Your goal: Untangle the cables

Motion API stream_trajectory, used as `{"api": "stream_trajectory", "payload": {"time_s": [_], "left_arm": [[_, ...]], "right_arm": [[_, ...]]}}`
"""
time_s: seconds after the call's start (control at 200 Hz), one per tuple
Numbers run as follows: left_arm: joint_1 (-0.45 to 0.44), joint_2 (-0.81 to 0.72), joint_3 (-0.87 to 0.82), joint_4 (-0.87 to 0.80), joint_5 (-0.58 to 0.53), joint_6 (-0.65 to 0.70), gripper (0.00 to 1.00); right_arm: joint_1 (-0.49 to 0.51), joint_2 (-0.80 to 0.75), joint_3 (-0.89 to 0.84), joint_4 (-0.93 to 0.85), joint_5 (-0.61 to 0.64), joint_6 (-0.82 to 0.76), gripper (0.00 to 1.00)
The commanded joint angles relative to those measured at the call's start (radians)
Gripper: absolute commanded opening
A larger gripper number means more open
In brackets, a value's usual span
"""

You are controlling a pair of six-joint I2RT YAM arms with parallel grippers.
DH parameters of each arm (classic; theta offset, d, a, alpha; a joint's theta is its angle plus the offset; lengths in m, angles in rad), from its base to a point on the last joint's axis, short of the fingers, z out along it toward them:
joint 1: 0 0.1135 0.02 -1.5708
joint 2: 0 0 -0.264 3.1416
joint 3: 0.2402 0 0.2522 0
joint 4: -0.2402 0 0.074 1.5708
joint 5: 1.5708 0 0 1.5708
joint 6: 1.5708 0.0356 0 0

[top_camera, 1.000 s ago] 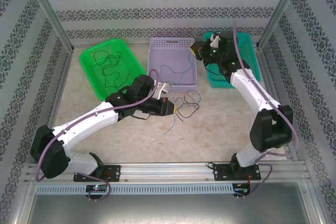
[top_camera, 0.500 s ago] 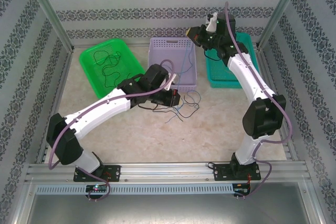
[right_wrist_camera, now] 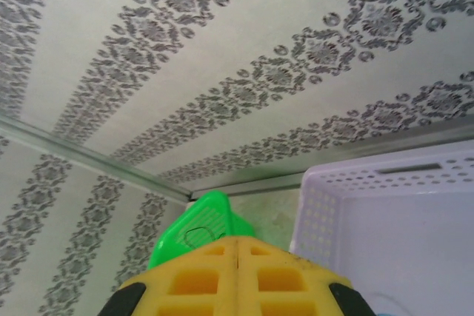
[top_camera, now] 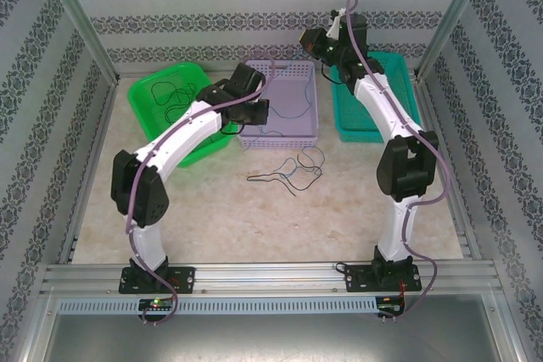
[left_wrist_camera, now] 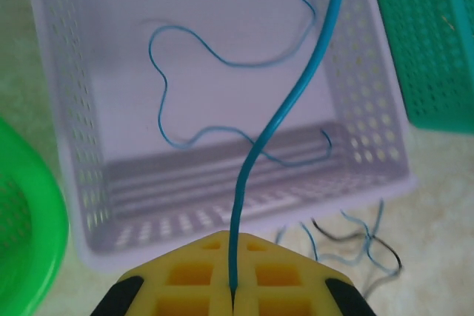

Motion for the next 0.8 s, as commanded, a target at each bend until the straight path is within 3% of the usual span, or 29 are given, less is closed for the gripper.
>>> {"api": "stream_trajectory", "payload": {"time_s": [0.0, 0.22, 0.335, 0.44, 0.505, 0.794], "left_arm": [[0.016, 0.101, 0.121, 0.09, -0.051, 0.036, 0.0], [0.02, 0.369, 0.427, 0.041, -0.041, 0.062, 0.0], [0.023, 0.46, 0.512, -0.001, -0.11, 0.056, 0.0], [0.04, 0.497, 0.524, -0.002, -0.121, 0.031, 0.0], [0.046, 0.528, 0.56, -0.041, -0.131, 0.025, 0.0], [0.045, 0.557, 0.577, -0.117, -0.088, -0.029, 0.05]], "right_arm": [[0.01, 0.053, 0.06, 0.033, 0.059, -0.036, 0.0], [0.008, 0.142, 0.107, 0.002, 0.094, -0.041, 0.0], [0.007, 0.198, 0.156, -0.045, 0.08, -0.034, 0.0], [0.006, 0.218, 0.196, -0.109, 0.06, -0.037, 0.36], [0.006, 0.191, 0.198, -0.156, 0.088, -0.057, 0.47], [-0.009, 0.013, 0.19, -0.33, 0.239, -0.142, 0.63]]}}
